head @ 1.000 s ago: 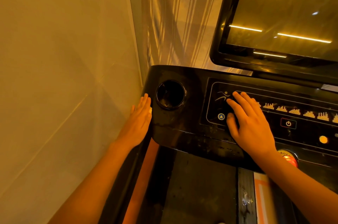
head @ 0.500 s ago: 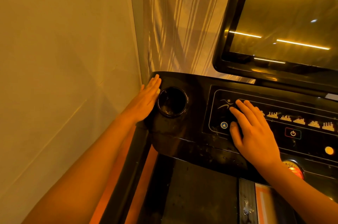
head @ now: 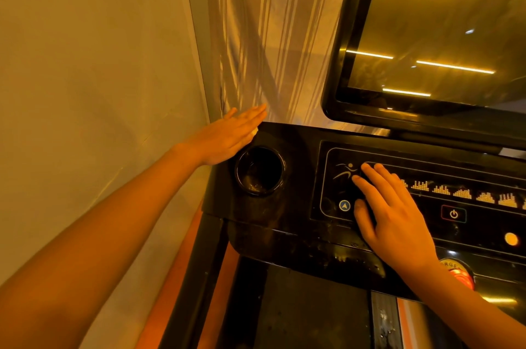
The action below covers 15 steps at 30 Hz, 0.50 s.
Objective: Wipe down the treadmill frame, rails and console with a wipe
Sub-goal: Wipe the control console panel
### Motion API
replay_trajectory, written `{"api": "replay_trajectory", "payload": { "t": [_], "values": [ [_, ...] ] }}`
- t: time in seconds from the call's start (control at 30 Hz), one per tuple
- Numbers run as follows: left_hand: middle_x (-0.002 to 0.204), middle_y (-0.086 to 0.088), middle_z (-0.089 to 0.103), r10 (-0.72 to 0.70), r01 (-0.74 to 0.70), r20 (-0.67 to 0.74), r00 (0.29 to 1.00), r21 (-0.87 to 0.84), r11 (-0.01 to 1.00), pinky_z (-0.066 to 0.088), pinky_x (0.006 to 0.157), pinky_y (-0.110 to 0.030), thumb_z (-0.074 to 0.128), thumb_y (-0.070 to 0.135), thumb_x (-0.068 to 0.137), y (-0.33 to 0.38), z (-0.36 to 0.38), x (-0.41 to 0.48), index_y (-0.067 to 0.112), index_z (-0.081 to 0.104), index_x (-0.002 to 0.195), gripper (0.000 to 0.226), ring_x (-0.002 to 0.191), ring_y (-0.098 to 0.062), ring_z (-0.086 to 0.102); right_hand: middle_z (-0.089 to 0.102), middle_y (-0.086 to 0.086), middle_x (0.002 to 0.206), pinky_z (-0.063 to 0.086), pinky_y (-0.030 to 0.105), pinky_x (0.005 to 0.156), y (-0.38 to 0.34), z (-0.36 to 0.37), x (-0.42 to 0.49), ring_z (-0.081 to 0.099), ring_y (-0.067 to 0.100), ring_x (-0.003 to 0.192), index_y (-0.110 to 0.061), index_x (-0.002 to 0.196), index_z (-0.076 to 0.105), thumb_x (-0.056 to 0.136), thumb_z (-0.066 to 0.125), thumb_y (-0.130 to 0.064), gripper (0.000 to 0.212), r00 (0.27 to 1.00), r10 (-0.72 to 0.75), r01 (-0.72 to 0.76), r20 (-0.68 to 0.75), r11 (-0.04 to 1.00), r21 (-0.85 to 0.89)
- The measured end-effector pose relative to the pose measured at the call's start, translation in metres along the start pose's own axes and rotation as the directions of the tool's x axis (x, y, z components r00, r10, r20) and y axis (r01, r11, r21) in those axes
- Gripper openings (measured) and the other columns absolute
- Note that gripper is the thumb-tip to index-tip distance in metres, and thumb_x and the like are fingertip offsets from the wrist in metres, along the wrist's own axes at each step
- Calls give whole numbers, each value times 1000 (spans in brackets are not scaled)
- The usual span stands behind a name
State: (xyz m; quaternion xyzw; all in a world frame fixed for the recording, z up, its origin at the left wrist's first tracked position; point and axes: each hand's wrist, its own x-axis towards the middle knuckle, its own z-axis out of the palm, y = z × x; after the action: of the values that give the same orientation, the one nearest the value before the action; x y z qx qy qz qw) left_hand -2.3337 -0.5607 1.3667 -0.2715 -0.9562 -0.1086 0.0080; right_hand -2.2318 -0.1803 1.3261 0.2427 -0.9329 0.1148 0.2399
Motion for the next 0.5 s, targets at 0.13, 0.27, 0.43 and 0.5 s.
{"api": "replay_trajectory", "payload": {
  "t": [0.13,0.27,0.43,0.5],
  "values": [
    [164,19,-21,21,-21,7,1000,41,999,-10,123,-28,15,40,111,-13,8,-19,29,-11,160,56,149,6,-18,45,12,156,27,51,121,-2,1,1,31,29,151,-11,143,55,103,42,-36,50,1000,-2,2,4,1000,-2],
    [165,15,-21,67,-71,46,997,99,993,-8,125,-34,14,41,110,-10,0,-5,29,-12,160,57,150,3,-19,44,12,157,28,51,122,1,1,1,32,29,151,-11,144,55,103,42,-35,49,1000,-3,3,4,1000,-9],
    [166,13,-19,172,-187,98,980,178,966,-11,121,-31,13,42,109,5,-16,28,30,-11,160,58,151,-1,-17,44,12,157,27,50,122,0,0,2,31,29,151,-10,144,55,103,42,-35,50,1000,-2,2,6,1000,-11],
    [166,14,-18,172,-193,136,976,165,967,-10,122,-31,14,42,109,9,-21,38,30,-10,160,58,152,-2,-15,44,12,157,26,50,122,0,0,2,31,29,151,-10,144,55,103,41,-35,50,1000,1,-1,10,1000,-10]
  ]
}}
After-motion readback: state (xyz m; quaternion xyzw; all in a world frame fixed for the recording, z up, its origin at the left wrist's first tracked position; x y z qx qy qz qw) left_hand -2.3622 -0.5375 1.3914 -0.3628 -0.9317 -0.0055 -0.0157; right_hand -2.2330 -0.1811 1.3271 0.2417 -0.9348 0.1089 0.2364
